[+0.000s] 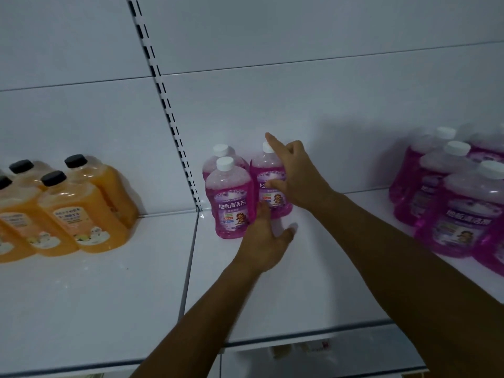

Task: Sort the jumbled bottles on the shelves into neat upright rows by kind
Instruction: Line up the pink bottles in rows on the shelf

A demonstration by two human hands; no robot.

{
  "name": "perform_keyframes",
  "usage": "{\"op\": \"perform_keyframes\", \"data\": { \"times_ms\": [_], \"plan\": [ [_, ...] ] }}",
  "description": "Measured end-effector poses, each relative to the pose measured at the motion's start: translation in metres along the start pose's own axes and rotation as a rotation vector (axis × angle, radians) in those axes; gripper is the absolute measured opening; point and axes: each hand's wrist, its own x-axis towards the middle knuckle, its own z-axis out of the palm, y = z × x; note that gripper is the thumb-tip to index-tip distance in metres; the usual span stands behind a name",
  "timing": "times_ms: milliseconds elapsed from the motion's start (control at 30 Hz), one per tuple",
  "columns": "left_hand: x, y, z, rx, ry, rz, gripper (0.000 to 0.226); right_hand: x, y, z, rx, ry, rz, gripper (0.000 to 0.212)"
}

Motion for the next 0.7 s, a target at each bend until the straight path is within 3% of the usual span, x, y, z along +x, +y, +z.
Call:
{"op": "perform_keyframes", "data": {
  "times_ms": [233,467,700],
  "plan": [
    [0.006,-0.003,-0.006,-0.051,-0.047,0.000,0.069,0.004,-0.003,0.004,0.024,0.012,0.060,0.087],
    [0.002,0.005,-0.003,-0.065,-0.081,0.039,0.059,-0.009,-0.011,0.001,-0.009,-0.024,0.098,0.099],
    [0.008,0.034,0.034,-0.124,-0.239,0.009,0.070,-0.064,0.010,-0.081,-0.272,0.064,0.218,0.087]
  ]
}}
